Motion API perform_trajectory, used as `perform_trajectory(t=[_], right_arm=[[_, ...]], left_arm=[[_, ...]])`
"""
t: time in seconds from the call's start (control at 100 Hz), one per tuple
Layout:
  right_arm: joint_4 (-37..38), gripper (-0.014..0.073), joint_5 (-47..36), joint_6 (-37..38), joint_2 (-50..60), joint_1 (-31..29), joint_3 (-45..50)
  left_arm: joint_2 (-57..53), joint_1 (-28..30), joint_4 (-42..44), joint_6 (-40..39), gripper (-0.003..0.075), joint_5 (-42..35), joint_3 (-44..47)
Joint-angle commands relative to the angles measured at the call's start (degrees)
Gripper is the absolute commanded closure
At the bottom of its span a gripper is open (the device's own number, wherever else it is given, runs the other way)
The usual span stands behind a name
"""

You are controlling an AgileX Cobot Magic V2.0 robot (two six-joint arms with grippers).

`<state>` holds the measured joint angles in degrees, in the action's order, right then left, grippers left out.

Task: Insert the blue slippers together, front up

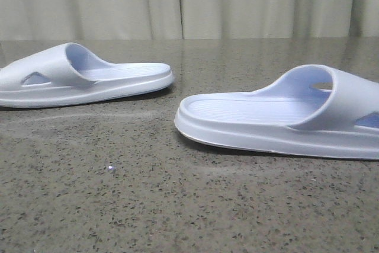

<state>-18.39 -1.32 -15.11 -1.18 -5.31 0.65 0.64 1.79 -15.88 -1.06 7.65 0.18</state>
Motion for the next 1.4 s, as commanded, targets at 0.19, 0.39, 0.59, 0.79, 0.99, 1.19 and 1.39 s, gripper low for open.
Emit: perform_trajectory(t=[0.19,0.39,0.59,0.79,0.99,1.19,1.39], right_arm=[[-29.29,0.0683,-5.58,-0.17,-0.48,-0.37,1.03],[-30.09,0.0670,-0.44,-0.94,-0.81,-0.37,-3.59],[-21.34,0.0670,11.62,-2.25,-9.94,-0.37,-14.07],[-15.34,0.0672,28.45,-2.25,-29.55,-0.37,-28.99],[-15.21,0.0672,37.18,-2.25,-40.71,-0.37,-33.63],[-15.33,0.0669,40.37,-2.25,-43.26,-0.37,-35.68],[-14.27,0.0496,43.33,-2.25,-45.78,-0.37,-38.56]], left_arm=[[0.39,0.14,-15.89,-0.52,0.0705,-6.89,0.48],[0.39,0.14,-20.65,-0.52,0.0705,-7.32,-2.02],[5.07,0.14,-10.75,-0.41,0.0705,-0.14,-11.10],[19.03,0.14,0.42,-0.41,0.0705,11.49,-24.39],[27.20,0.14,0.68,0.03,0.0704,16.15,-30.58],[30.83,0.14,0.30,4.94,0.0685,22.27,-33.33],[34.94,0.14,-7.83,12.43,0.0566,24.47,-34.83]])
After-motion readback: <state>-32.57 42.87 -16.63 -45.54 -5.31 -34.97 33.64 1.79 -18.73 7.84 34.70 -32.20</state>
